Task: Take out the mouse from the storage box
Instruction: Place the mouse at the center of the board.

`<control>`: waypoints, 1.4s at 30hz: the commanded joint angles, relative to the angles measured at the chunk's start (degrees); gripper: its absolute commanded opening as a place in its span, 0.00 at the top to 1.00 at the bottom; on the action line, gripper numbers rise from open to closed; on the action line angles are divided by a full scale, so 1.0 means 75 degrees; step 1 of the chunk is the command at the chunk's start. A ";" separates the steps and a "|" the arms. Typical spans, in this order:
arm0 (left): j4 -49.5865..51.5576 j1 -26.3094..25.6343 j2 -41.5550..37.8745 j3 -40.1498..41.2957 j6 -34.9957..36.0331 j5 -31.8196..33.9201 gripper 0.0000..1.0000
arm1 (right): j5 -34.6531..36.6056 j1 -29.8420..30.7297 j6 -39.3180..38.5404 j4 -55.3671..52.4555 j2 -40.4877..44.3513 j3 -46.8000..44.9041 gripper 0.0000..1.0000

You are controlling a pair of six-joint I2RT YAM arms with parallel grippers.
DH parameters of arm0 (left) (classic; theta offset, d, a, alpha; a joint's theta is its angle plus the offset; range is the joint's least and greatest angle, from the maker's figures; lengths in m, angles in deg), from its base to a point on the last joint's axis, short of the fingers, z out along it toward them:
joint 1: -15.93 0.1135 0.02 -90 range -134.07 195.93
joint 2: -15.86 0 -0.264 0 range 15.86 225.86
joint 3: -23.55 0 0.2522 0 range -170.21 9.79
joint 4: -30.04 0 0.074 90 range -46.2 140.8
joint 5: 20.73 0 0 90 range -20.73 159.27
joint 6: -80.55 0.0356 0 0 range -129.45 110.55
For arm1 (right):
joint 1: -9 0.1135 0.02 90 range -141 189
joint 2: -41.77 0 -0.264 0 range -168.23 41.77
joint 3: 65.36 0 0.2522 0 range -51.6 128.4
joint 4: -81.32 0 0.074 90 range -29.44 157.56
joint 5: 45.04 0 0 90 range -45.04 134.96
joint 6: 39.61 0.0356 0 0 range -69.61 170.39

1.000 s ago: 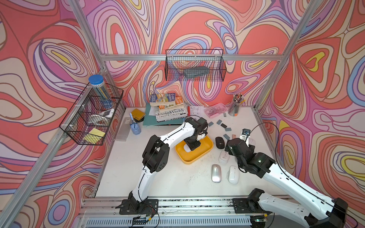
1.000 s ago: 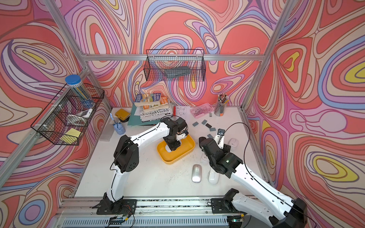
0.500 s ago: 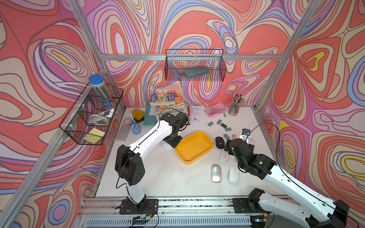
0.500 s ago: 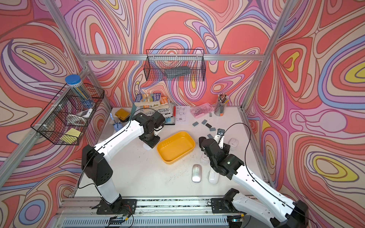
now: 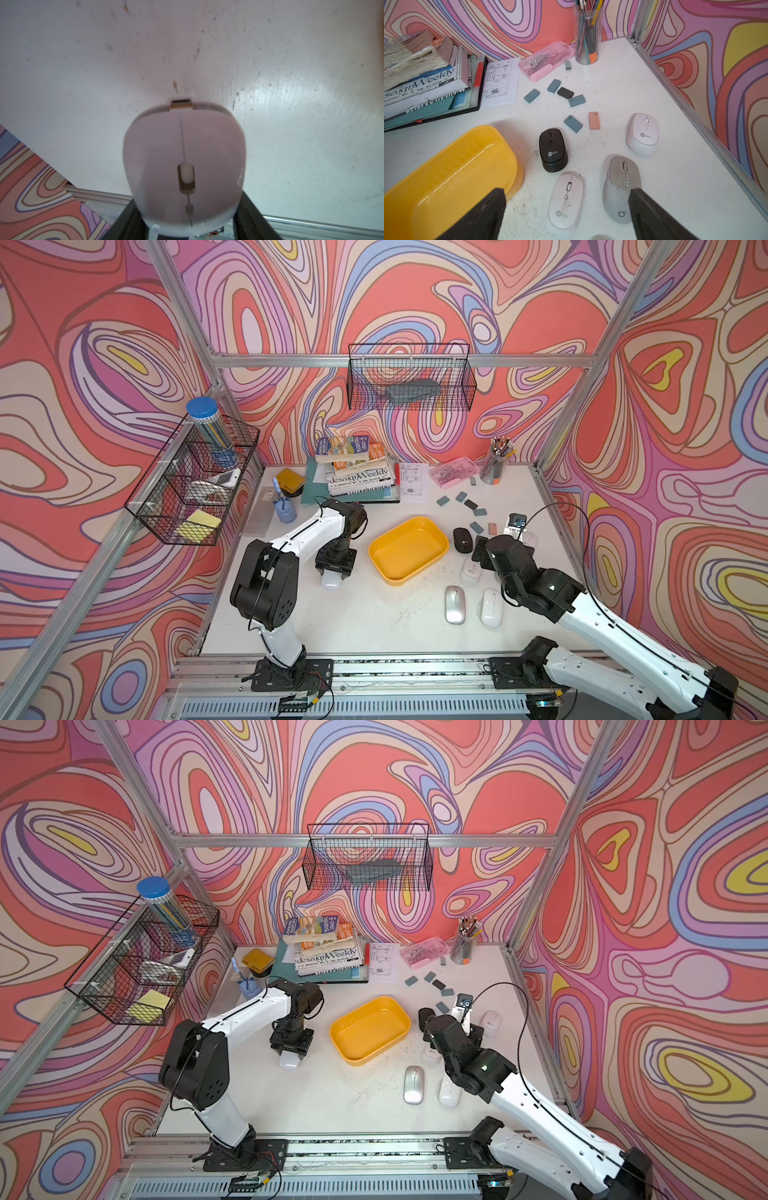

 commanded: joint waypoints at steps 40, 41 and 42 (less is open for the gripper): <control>0.0085 -0.0025 -0.0894 -0.0437 -0.0813 0.0145 0.01 | -0.0410 -0.0017 0.0537 -0.0801 0.0321 0.0024 0.07; 0.0194 -0.0102 -0.1300 -0.0729 -0.0748 0.0197 0.01 | -0.0434 -0.0015 0.0539 -0.0831 0.0278 0.0099 0.08; 0.0163 -0.0211 -0.1683 -0.0927 -0.0605 0.0204 0.01 | -0.0483 -0.0015 0.0532 -0.0844 0.0249 0.0140 0.07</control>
